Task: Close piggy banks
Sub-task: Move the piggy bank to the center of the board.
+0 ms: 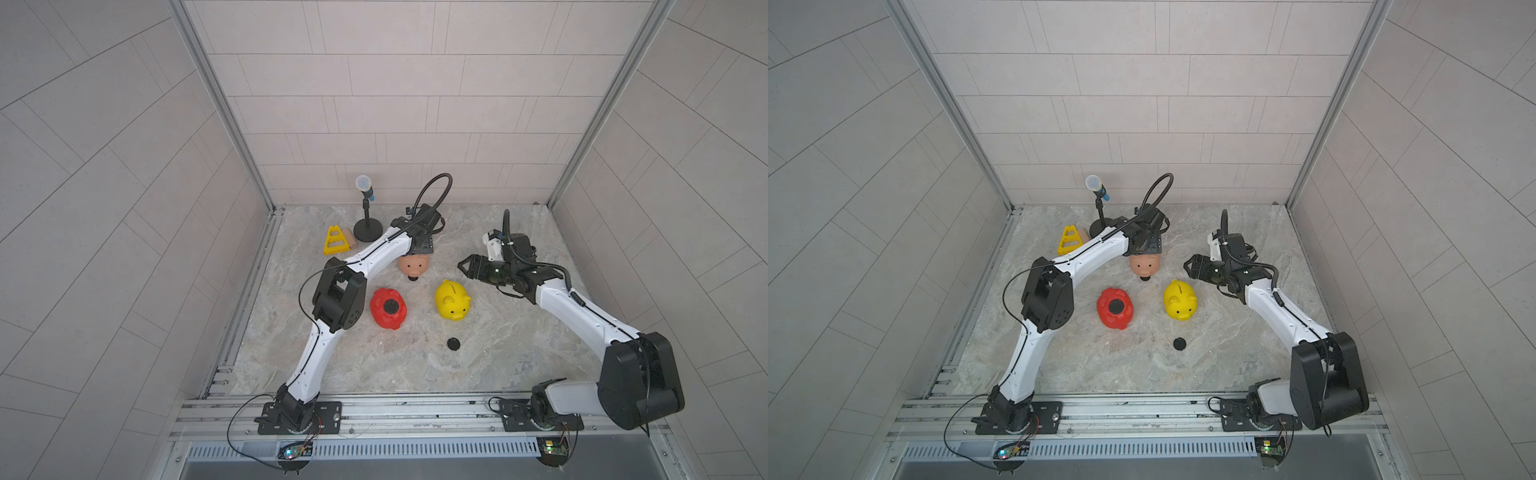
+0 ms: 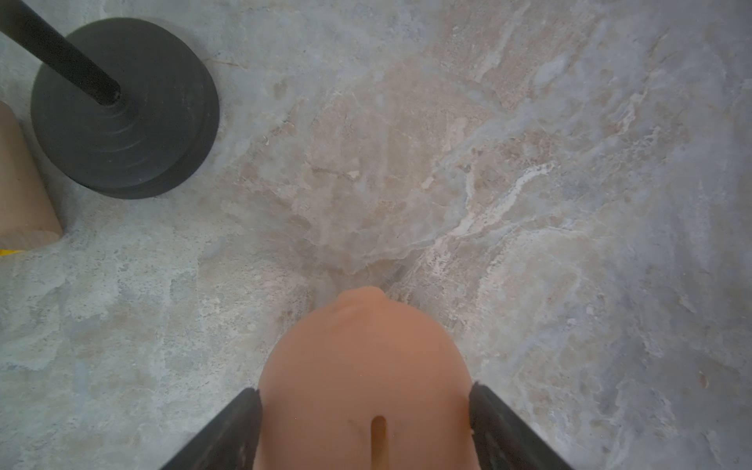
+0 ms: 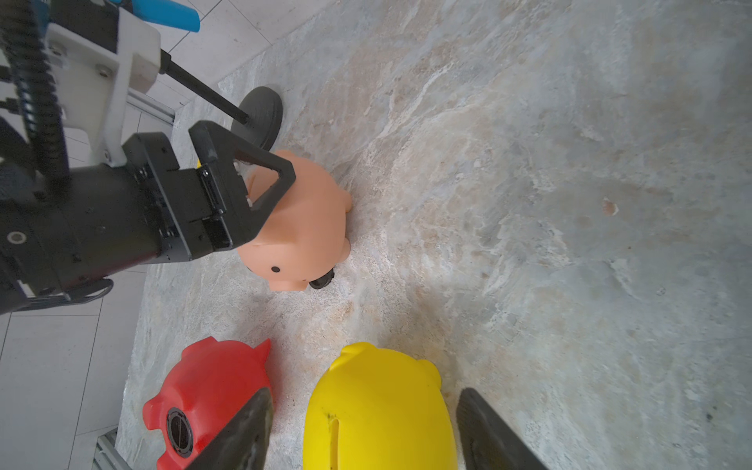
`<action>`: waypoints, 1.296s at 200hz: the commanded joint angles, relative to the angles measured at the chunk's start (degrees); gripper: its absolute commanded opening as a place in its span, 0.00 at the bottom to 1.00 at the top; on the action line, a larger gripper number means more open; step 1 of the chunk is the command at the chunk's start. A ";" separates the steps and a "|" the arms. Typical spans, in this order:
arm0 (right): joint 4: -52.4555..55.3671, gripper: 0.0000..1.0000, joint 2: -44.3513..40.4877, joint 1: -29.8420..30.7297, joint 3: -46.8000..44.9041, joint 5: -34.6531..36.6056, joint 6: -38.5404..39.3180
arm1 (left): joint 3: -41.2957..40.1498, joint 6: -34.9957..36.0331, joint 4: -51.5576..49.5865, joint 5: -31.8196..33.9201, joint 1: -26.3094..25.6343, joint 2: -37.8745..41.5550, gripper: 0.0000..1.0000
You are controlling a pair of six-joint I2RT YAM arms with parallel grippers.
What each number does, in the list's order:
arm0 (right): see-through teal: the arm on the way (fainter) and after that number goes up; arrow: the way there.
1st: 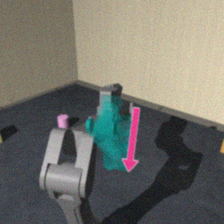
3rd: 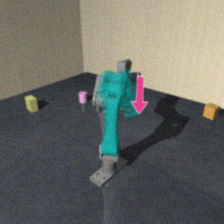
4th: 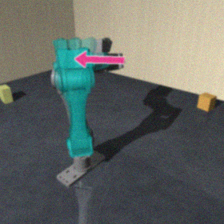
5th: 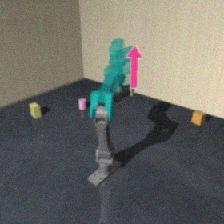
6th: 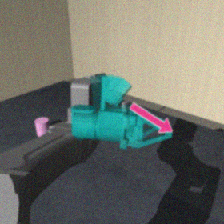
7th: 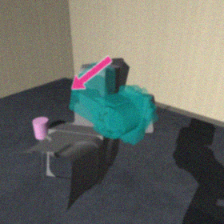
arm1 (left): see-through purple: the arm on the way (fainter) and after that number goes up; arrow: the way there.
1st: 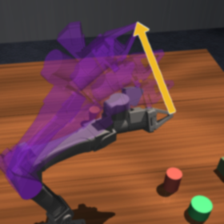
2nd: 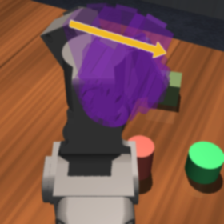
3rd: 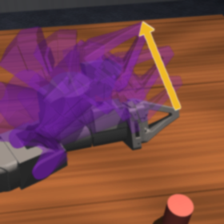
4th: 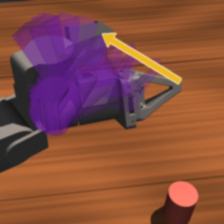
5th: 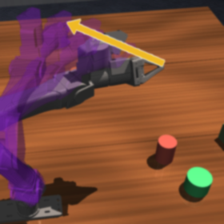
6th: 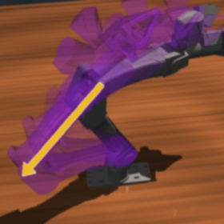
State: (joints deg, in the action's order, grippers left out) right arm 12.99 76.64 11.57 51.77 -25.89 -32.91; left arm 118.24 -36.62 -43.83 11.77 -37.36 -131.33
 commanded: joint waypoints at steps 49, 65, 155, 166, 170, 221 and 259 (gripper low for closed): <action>0.53 0.72 -2.13 -0.50 -0.94 1.05 1.98 | -2.86 -1.64 -5.21 -2.28 -1.11 0.97 0.86; 0.51 0.72 -2.29 -0.50 -0.96 0.97 2.06 | -3.10 -1.61 -5.06 -2.24 -1.13 1.90 0.89; 0.38 0.78 -2.56 -0.89 -0.63 1.51 3.33 | -1.67 1.99 -4.07 -1.92 -0.96 10.26 0.90; -0.29 0.79 -2.55 -0.94 -0.82 1.54 3.33 | -4.46 2.91 -2.53 -2.54 -0.96 12.79 0.90; -0.58 0.79 -2.51 -0.94 -0.79 1.53 3.26 | -5.77 3.09 -1.79 -2.82 -0.95 13.89 0.90; -9.84 0.78 1.74 -0.94 -0.86 -5.00 -0.75 | -32.37 5.45 18.84 -15.32 1.85 30.28 0.86; -18.41 0.73 8.52 -0.94 0.30 -11.06 -5.73 | -42.66 6.81 27.39 -24.65 4.40 34.34 0.83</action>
State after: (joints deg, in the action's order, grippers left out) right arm 1.91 81.82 10.81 51.13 -31.90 -34.72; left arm 80.14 -31.57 -24.91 -5.34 -34.37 -98.50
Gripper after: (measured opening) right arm 0.746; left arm 0.838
